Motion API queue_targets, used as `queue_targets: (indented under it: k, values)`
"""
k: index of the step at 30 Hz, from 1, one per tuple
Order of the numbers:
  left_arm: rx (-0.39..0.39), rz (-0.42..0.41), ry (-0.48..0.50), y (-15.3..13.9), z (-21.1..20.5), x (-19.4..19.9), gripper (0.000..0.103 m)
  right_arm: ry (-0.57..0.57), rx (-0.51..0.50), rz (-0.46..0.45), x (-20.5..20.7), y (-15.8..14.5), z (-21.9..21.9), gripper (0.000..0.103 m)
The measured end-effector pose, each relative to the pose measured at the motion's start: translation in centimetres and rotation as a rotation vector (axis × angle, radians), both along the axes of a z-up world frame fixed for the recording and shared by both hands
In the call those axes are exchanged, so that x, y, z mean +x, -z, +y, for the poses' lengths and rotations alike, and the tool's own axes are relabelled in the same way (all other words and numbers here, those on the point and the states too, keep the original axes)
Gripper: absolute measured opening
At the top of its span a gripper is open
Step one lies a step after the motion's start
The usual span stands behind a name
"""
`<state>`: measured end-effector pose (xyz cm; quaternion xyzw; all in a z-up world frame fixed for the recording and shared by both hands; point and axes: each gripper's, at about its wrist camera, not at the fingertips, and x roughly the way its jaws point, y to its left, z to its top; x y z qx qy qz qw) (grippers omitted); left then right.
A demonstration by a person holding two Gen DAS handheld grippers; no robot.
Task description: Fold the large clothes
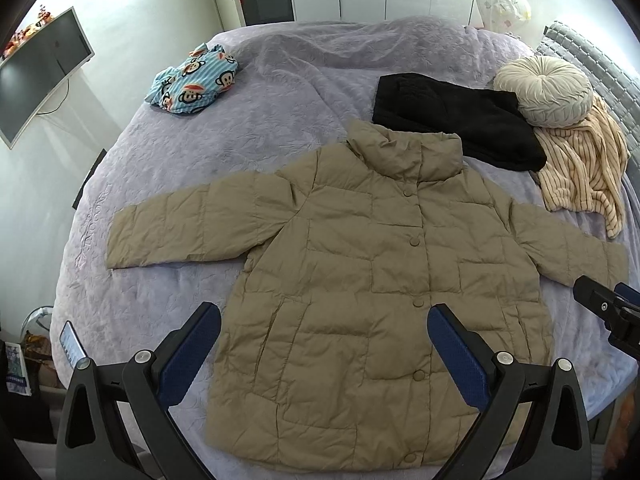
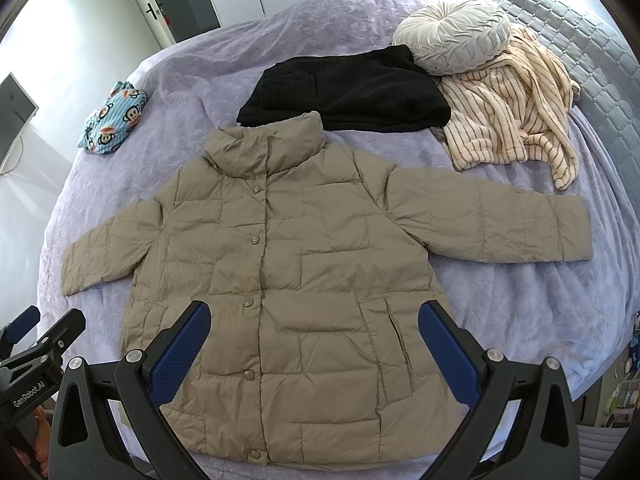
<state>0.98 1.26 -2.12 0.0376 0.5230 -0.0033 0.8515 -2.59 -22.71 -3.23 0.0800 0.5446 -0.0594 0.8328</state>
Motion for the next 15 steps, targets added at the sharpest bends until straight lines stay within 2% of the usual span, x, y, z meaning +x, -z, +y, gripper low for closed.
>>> queue_targets:
  k: [15]
  values:
    - [-0.001, 0.001, -0.006, 0.25, 0.34, -0.01, 0.103, -0.001, 0.001, 0.003, 0.05, 0.05, -0.06, 0.103]
